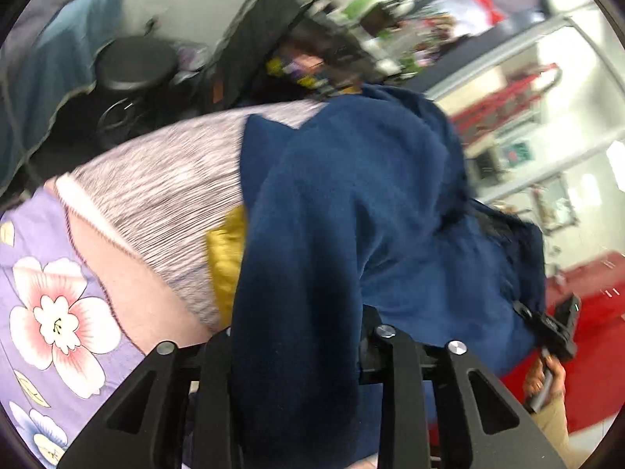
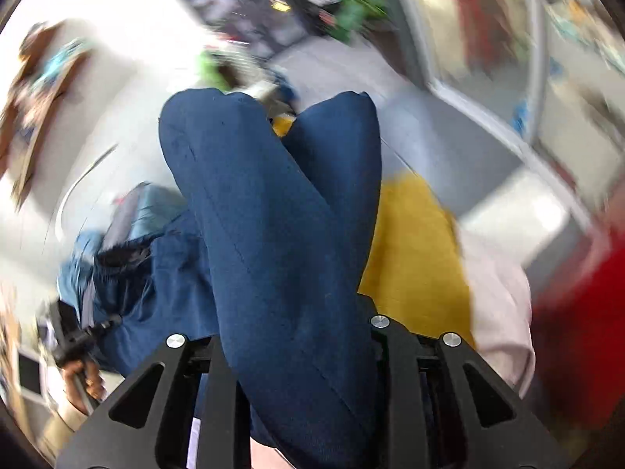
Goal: Fold large clothes
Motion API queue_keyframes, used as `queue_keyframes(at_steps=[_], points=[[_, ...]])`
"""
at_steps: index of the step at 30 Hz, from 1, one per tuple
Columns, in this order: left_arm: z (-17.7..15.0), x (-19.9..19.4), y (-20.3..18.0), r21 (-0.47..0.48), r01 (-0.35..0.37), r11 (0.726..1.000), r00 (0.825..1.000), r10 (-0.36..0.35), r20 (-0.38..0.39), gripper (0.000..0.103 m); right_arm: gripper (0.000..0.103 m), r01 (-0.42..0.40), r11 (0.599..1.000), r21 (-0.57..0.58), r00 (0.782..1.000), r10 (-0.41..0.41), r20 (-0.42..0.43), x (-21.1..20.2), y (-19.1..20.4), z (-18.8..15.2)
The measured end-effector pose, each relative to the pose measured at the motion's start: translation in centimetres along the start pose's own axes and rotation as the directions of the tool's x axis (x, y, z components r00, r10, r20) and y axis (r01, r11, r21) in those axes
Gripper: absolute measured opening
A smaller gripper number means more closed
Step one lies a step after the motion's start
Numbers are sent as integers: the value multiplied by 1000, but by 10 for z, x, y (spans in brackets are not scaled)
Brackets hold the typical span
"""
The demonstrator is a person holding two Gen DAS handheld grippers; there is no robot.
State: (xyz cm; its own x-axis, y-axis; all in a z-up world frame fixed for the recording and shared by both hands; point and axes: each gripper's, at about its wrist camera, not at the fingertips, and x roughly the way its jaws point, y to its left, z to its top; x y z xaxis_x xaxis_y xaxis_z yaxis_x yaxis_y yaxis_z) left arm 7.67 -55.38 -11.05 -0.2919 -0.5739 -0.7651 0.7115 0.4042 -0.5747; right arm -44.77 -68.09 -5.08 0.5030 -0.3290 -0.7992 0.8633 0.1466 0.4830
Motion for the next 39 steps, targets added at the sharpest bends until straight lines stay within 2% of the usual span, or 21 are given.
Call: queue_keyframes(at_steps=[3,5,9,11,12,14,15,16,17,19,21,23,24,25,27,29,30,32,35,37,39], points=[[12,15,34,-80,23,997,999,-25,-24,48,30,-61,985,163,997,68,-35,32,-46,-13],[15,12,44,-66,-16,998,1000,15,-18,64,38,-77,973,219,996,84,-23,44,-55,-21],[22,-9,49,6,-76,997,997,76,30,72,51,-33,975,218,999,34,-3,45,-55,-21],[26,-20,51,18,-124,992,990,123,73,82,68,0,975,223,1000,-5,22,40,-49,-22],[17,-37,53,22,-142,990,986,139,93,84,72,4,972,236,999,-14,38,34,-51,-26],[11,-64,55,10,-255,967,956,250,151,89,76,-3,953,302,997,-23,80,16,-57,-30],[11,-75,62,-7,-329,944,930,325,170,89,77,2,947,320,996,-32,89,15,-61,-28],[8,-84,67,-22,-369,929,914,367,176,89,77,19,940,342,993,-58,105,6,-60,-33],[0,-96,74,-40,-397,917,901,397,175,89,77,38,937,348,990,-82,111,1,-57,-35],[-19,-117,83,-71,-408,910,897,414,158,89,77,102,937,335,980,-152,128,-13,-46,-42],[-39,-134,83,-83,-400,913,900,408,155,89,78,199,938,282,949,-257,182,-33,-23,-51],[-62,-146,71,-61,-429,901,888,433,155,92,87,304,925,230,910,-354,218,-46,3,-56],[-71,-145,62,-42,-442,896,882,443,159,93,88,340,921,189,894,-379,237,-53,17,-61],[-82,-148,52,-17,-453,892,878,449,169,95,89,357,926,124,890,-377,255,-59,34,-69],[-100,-150,24,53,-462,885,873,444,201,97,91,379,925,0,896,-367,251,-61,65,-84],[-118,-147,-10,127,-474,871,868,438,236,97,94,398,902,-166,909,-362,208,-57,106,-104],[-123,-144,-25,159,-474,866,870,432,239,97,94,394,894,-214,914,-356,193,-54,119,-110],[-132,-137,-51,230,-456,860,884,408,228,97,94,388,863,-325,921,-351,166,-55,151,-131],[-144,-122,-95,323,-426,845,904,383,191,97,94,403,827,-393,915,-362,177,-62,183,-152],[-147,-117,-112,341,-440,831,898,400,183,97,94,367,842,-397,930,-331,157,-70,193,-162],[-148,-112,-129,360,-461,811,887,426,177,97,94,352,844,-405,936,-324,139,-71,201,-169]])
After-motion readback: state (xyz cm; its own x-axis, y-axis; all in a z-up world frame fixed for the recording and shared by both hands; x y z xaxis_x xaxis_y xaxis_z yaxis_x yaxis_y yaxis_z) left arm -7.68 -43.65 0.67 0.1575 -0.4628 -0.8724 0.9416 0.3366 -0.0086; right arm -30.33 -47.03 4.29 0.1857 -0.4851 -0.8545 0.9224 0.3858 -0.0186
